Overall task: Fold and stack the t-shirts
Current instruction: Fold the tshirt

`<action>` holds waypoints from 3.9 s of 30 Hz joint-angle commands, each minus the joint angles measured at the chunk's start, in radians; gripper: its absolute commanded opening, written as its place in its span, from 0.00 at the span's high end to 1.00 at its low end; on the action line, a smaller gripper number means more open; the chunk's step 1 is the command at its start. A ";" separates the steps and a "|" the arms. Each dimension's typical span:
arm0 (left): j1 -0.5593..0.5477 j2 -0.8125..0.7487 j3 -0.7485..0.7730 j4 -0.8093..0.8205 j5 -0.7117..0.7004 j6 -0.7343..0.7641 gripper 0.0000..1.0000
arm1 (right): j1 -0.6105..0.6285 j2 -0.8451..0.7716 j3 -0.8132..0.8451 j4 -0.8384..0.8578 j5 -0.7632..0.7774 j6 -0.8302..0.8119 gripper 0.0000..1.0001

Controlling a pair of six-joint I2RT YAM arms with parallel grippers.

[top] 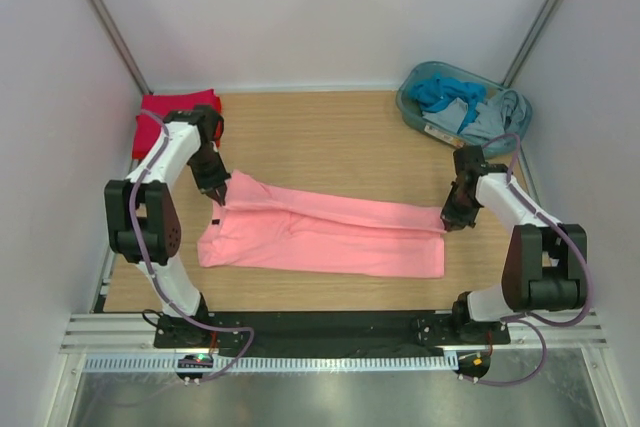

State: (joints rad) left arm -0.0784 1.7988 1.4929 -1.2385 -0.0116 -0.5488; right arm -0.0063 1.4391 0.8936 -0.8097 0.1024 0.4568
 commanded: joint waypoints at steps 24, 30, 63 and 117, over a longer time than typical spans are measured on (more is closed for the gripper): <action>-0.006 0.101 0.066 0.351 0.422 -0.069 0.62 | 0.006 0.147 0.170 0.078 -0.190 0.102 0.60; -0.018 0.263 0.076 0.430 0.509 -0.114 0.64 | -0.003 0.242 0.116 0.210 -0.141 0.077 0.62; -0.020 0.234 0.339 0.203 0.234 -0.051 0.57 | 0.006 0.239 0.279 0.039 -0.196 0.097 0.63; -0.280 -0.071 -0.213 0.416 0.407 0.035 0.62 | 0.006 0.069 0.329 -0.029 -0.237 0.091 0.63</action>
State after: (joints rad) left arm -0.3088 1.7878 1.3487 -0.8013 0.3668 -0.4480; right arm -0.0017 1.5097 1.2175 -0.8627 -0.1192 0.5304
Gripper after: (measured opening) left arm 0.380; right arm 0.369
